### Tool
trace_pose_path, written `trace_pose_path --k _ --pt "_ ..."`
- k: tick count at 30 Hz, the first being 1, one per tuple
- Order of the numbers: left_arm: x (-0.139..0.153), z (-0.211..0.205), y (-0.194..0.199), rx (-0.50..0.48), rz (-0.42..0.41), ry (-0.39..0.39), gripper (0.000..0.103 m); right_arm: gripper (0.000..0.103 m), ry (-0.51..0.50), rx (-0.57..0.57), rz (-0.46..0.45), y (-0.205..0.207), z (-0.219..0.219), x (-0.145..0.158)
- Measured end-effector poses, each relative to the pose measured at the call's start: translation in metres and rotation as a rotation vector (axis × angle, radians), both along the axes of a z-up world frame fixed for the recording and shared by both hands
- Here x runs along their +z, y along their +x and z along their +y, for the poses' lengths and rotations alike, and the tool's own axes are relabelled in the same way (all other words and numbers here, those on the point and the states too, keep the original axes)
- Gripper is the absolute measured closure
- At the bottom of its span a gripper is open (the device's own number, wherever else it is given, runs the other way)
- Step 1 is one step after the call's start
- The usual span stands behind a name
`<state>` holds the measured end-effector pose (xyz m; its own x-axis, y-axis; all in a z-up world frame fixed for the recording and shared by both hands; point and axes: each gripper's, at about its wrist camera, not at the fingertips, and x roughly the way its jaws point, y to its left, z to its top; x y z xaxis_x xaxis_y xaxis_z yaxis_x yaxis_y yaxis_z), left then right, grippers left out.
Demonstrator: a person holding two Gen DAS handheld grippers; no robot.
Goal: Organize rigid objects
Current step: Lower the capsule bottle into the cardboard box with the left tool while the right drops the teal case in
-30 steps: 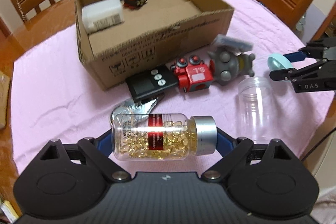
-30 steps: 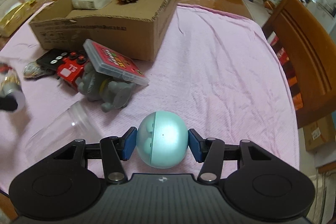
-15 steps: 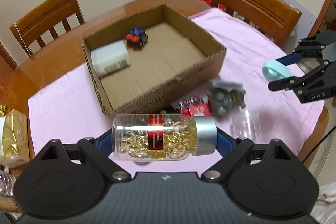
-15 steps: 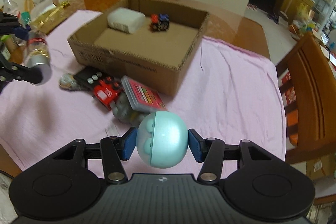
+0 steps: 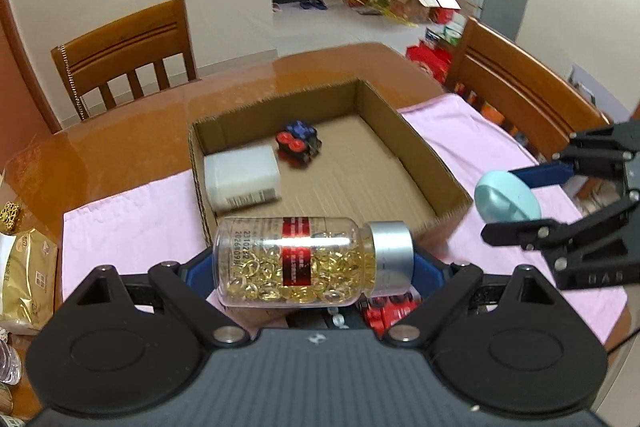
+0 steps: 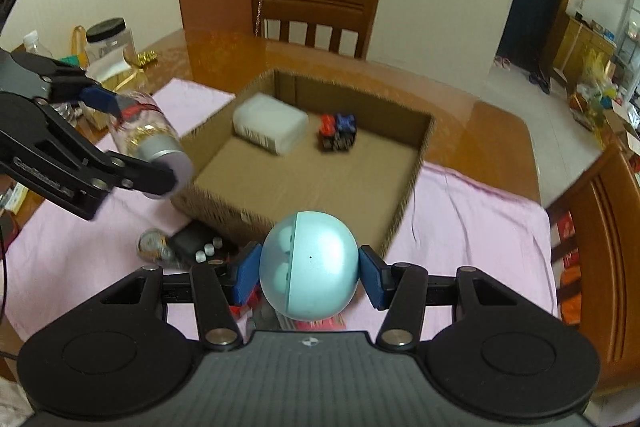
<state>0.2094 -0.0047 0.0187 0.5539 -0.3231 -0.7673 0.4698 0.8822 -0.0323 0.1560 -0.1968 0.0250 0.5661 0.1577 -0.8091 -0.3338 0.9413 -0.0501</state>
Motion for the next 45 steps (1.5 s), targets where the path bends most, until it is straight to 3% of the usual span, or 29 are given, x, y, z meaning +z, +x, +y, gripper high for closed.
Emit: trace_pose_path --k 6,13,20,31,45 --pt "-0.011 -0.007 0.032 0.046 -0.035 0.019 0.011 0.045 0.006 0.005 -0.022 0.022 0.008 0.002" --pt "-0.043 -0.011 0.06 0.11 0.007 0.014 0.01 0.045 0.0 -0.001 -0.03 0.041 0.011 0.0" --pt "-0.041 -0.01 0.065 0.154 -0.077 -0.012 0.008 0.045 -0.007 -0.01 -0.02 0.055 0.01 -0.005" --pt "-0.024 0.018 0.03 0.2 -0.07 0.025 0.004 0.045 -0.007 -0.039 0.004 0.092 0.005 -0.023" --pt "-0.034 0.056 -0.005 0.339 -0.065 0.026 0.002 0.045 -0.035 -0.085 0.033 0.165 -0.006 -0.055"
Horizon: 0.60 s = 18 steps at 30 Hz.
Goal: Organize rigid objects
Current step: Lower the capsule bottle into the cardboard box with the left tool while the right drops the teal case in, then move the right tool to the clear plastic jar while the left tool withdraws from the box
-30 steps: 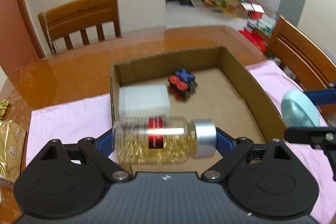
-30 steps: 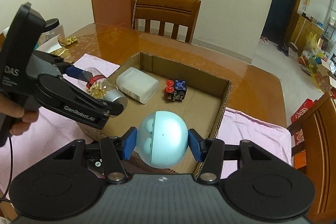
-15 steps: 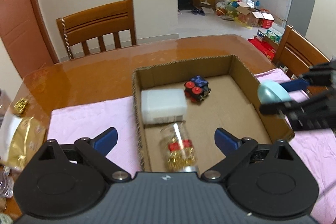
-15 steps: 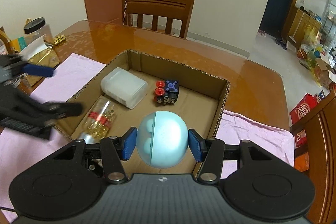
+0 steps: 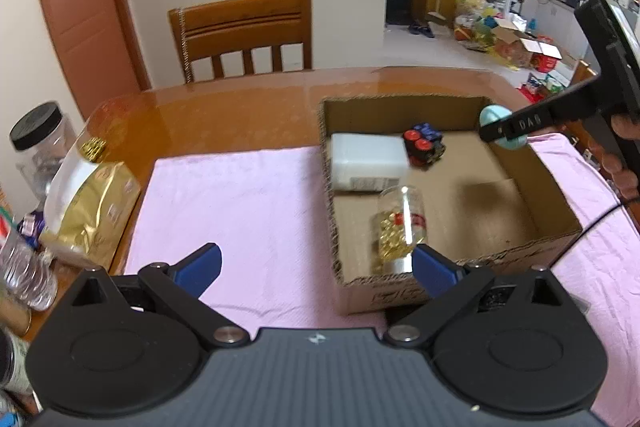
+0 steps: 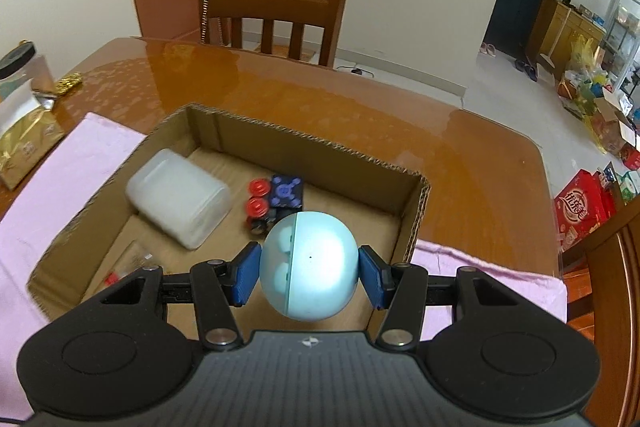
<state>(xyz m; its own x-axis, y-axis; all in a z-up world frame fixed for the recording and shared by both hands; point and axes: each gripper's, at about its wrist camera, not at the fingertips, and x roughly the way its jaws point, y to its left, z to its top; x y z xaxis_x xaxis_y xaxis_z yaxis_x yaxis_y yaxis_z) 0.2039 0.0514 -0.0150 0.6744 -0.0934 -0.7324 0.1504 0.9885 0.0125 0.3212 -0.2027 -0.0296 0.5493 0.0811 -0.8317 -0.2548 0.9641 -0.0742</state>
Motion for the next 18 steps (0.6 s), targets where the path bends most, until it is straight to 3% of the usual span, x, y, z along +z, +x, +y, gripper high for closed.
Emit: trace_pose_path --k 3,5,7,8,18 --pt "-0.003 0.004 -0.003 0.026 0.011 0.004 0.002 0.045 -0.009 -0.011 -0.012 0.011 -0.001 -0.006" --pt "-0.004 0.007 -0.005 0.047 0.017 0.01 0.002 0.031 -0.007 -0.017 -0.037 0.015 -0.001 -0.005" --pt "-0.005 0.009 -0.007 0.058 0.023 0.01 0.002 0.006 -0.012 -0.018 -0.063 0.015 0.0 -0.001" --pt "-0.004 0.011 -0.008 0.063 0.026 0.008 0.002 0.003 -0.016 -0.018 -0.087 0.012 0.001 0.003" --pt "-0.007 0.014 -0.035 0.022 0.026 0.024 0.002 0.0 0.002 0.006 -0.097 -0.038 0.009 0.024"
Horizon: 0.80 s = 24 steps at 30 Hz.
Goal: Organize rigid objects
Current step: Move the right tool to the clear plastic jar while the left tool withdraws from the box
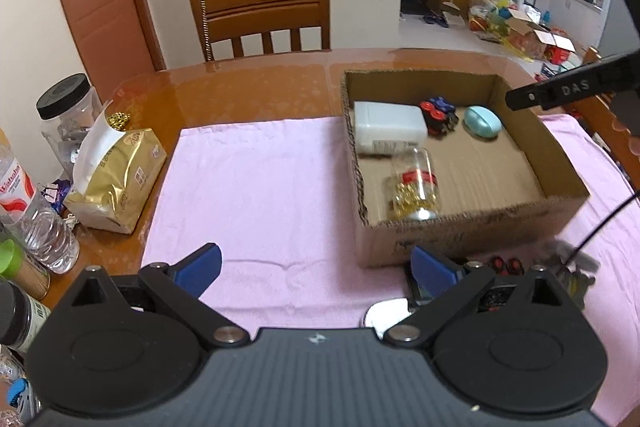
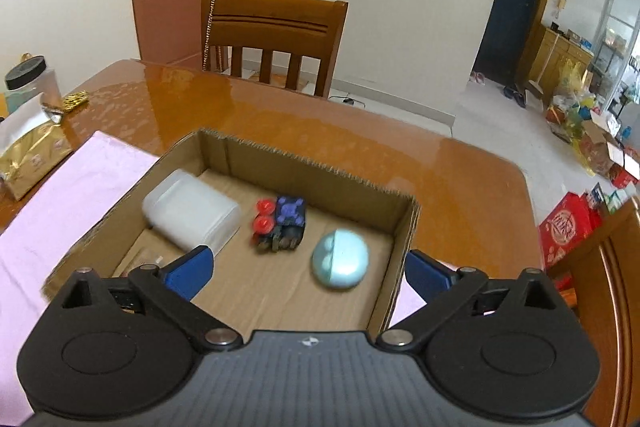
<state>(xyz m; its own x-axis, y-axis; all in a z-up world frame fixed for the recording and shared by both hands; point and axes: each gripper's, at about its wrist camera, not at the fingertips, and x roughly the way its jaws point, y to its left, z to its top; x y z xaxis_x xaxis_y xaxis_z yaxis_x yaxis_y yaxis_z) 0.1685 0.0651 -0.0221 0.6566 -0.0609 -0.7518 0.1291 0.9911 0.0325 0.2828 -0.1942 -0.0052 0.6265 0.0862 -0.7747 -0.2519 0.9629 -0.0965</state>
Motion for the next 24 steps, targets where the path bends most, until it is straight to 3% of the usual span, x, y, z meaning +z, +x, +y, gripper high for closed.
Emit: trace_pose_path --k 7,18,24 --pt "-0.009 -0.004 -0.019 -0.092 0.001 0.022 0.002 0.0 0.028 -0.037 0.023 -0.057 -0.005 0.002" --pt "-0.036 0.002 -0.03 -0.173 0.048 0.009 0.002 0.0 0.1 -0.195 0.109 -0.149 -0.007 -0.028" --pt "-0.053 0.004 -0.033 -0.231 0.083 -0.002 0.002 0.0 0.131 -0.189 0.187 -0.181 0.015 -0.054"
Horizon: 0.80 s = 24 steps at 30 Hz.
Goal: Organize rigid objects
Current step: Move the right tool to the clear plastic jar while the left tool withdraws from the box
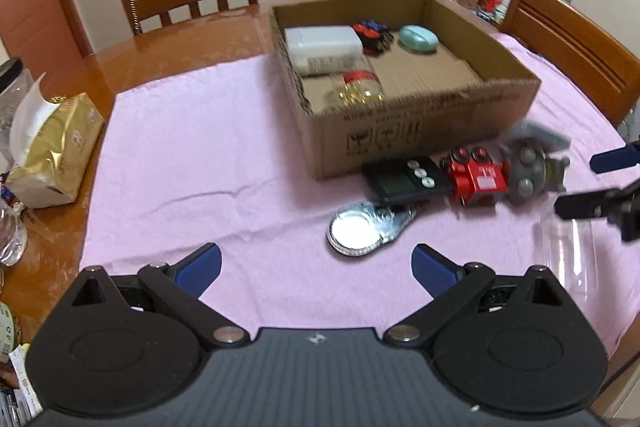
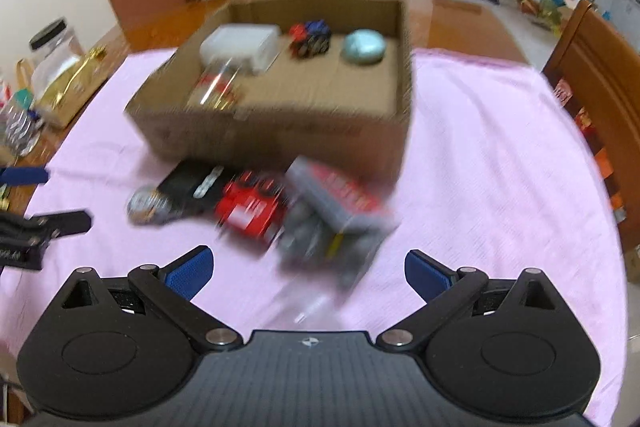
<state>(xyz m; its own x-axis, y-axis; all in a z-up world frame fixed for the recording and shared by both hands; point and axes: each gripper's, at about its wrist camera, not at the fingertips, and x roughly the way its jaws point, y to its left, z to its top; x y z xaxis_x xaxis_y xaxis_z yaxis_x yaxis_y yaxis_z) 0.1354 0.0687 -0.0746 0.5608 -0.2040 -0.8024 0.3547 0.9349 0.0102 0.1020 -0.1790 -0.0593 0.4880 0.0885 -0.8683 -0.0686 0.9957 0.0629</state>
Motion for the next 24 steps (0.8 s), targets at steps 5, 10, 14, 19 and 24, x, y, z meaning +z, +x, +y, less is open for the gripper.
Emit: trace_pose_path --k 5,10,14,19,24 --pt "-0.009 -0.002 -0.003 -0.017 0.028 -0.003 0.002 0.0 -0.01 0.052 0.05 -0.002 0.02 -0.019" --pt "-0.02 -0.01 0.003 -0.02 0.044 0.011 0.002 0.0 0.001 0.089 0.106 -0.005 0.026 -0.025" --pt "-0.033 -0.02 0.013 -0.019 0.054 0.018 0.002 0.0 0.058 0.14 0.177 -0.015 0.027 -0.029" --pt "-0.05 -0.033 0.03 -0.013 0.056 0.031 0.002 0.0 0.012 0.177 0.197 -0.026 0.033 -0.035" --pt "-0.056 -0.027 0.04 0.034 0.068 0.007 0.002 0.0 -0.03 0.195 0.2 -0.03 0.035 -0.043"
